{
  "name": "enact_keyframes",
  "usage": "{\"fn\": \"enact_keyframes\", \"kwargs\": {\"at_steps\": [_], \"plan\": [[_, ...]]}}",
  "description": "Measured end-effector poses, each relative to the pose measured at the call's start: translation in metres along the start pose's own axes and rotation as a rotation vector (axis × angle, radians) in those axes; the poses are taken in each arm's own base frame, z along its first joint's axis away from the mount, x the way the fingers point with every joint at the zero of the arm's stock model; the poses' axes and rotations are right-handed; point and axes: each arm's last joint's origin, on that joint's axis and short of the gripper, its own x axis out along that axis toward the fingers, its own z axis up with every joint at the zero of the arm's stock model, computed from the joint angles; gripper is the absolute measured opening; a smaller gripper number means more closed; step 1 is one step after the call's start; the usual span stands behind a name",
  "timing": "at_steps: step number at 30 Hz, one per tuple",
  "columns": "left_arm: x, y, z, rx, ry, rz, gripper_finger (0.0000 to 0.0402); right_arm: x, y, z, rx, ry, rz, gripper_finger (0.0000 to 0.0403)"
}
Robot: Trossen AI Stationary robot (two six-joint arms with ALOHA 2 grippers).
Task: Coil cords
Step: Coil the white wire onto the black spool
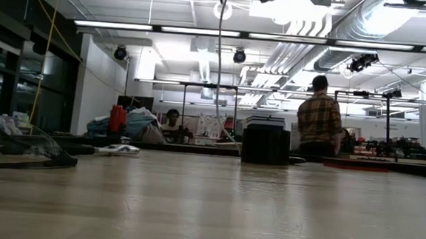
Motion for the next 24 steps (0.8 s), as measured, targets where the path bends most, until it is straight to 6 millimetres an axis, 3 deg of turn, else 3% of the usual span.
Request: {"fn": "enact_keyframes", "kwargs": {"at_steps": [6, 12, 19, 24], "plan": [[0.0, -0.001, -0.001, 0.003, 0.005, 0.018, 0.0, 0.0, 0.004, -0.001, 0.005, 0.015, 0.009, 0.0137], [0.0, 0.002, -0.004, 0.057, 0.038, 0.112, 0.0, -0.003, 0.022, 0.0, -0.037, 0.011, 0.051, 0.0013], [-0.001, 0.005, -0.002, 0.078, 0.025, 0.193, 0.0, -0.001, 0.039, -0.003, -0.068, 0.037, -0.006, 0.0005], [0.0, 0.0, 0.006, 0.007, -0.067, 0.03, 0.0, -0.001, 0.037, -0.006, -0.081, 0.065, -0.085, 0.0003]]}}
